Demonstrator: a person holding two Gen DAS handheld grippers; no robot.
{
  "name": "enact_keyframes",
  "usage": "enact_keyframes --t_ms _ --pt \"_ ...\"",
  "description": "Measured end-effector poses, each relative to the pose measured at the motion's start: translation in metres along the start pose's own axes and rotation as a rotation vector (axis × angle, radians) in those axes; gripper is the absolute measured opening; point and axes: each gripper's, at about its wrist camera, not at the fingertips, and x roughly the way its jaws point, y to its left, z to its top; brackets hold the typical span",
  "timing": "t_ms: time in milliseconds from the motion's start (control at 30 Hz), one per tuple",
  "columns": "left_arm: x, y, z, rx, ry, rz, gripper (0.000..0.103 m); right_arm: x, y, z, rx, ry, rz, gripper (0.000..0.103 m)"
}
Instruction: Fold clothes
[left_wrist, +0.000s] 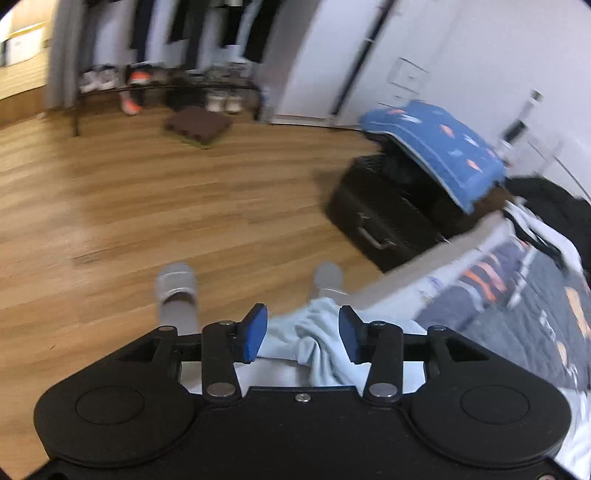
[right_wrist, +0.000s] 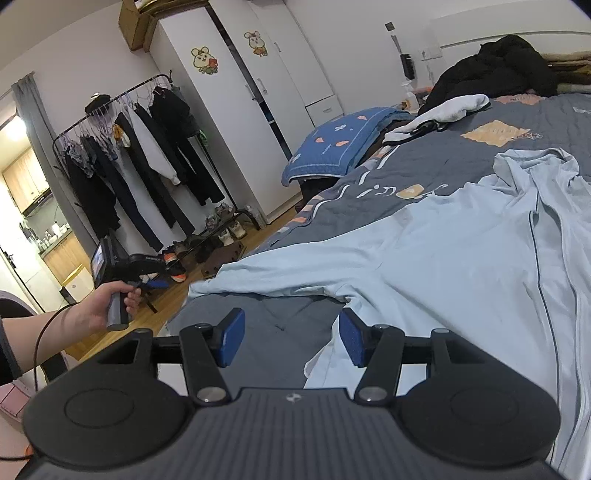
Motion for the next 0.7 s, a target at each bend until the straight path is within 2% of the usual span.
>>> enact_keyframes --t_ms 133,267,300,433,500,567,633,700 --pt "-0.012 -0.026 -0.003 0.033 0.011 -0.027 0.043 0.0 -0.002 0.002 0.012 -0.002 -0.011 0.055" --pt "-0.024 -0.052 -0.006 0.065 0.021 -0.054 0.05 -0.003 -0.004 0.003 0.027 -0.014 -0.02 0.056" --pt "-0.028 -0.067 -0.01 0.081 0.022 -0.082 0.051 -0.004 -0.004 0.004 0.031 -0.017 -0.022 0.055" --pt "-0.044 -0.156 -0.044 0.169 0.022 -0.267 0.056 -0.01 -0.008 0.008 0.033 -0.039 -0.04 0.056" --pt "-0.047 -0.203 -0.069 0.231 0.034 -0.334 0.057 -0.013 -0.016 0.01 0.042 -0.043 -0.055 0.056" --pt "-0.049 -0.251 -0.098 0.338 0.048 -0.38 0.059 -0.017 -0.026 0.012 0.049 -0.049 -0.09 0.056" --pt "-0.05 -0.288 -0.13 0.452 0.045 -0.396 0.06 -0.022 -0.037 0.013 0.057 -0.051 -0.135 0.056" --pt "-0.044 -0.317 -0.16 0.52 0.086 -0.445 0.06 -0.028 -0.052 0.013 0.069 -0.056 -0.198 0.056"
